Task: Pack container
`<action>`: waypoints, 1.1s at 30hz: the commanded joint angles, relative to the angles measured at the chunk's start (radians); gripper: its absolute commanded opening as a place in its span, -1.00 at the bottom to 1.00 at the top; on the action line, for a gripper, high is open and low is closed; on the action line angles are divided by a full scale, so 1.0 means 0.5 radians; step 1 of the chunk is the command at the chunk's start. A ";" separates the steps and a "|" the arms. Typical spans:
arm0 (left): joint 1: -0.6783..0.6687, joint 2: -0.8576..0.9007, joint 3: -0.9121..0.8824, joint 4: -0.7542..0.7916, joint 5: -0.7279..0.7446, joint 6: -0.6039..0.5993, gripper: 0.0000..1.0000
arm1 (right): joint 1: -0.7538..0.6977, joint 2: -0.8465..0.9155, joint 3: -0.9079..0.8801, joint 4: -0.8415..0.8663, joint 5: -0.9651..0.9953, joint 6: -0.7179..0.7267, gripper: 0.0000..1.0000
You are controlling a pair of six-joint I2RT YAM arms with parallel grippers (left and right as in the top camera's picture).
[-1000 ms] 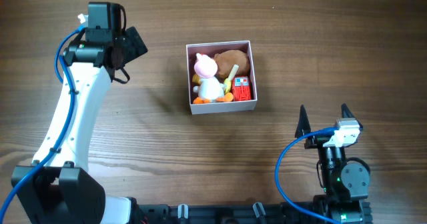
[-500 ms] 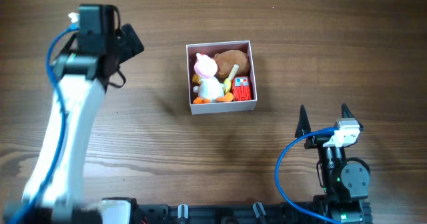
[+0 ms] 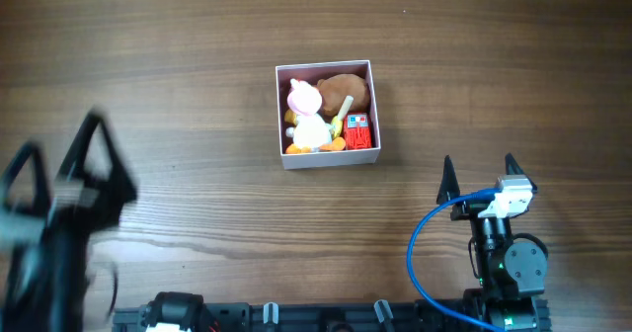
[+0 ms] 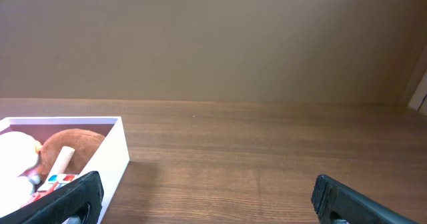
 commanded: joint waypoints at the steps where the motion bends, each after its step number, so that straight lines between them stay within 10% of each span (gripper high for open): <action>1: -0.004 -0.323 0.002 -0.084 -0.018 0.002 0.99 | -0.008 -0.015 -0.005 0.002 0.005 -0.020 0.99; 23: -0.004 -1.186 -0.676 -0.487 -0.017 -0.014 0.99 | -0.008 -0.015 -0.005 0.002 0.005 -0.020 0.99; 33: -0.004 -1.237 -1.182 -0.005 -0.018 -0.011 1.00 | -0.008 -0.015 -0.005 0.002 0.005 -0.020 0.99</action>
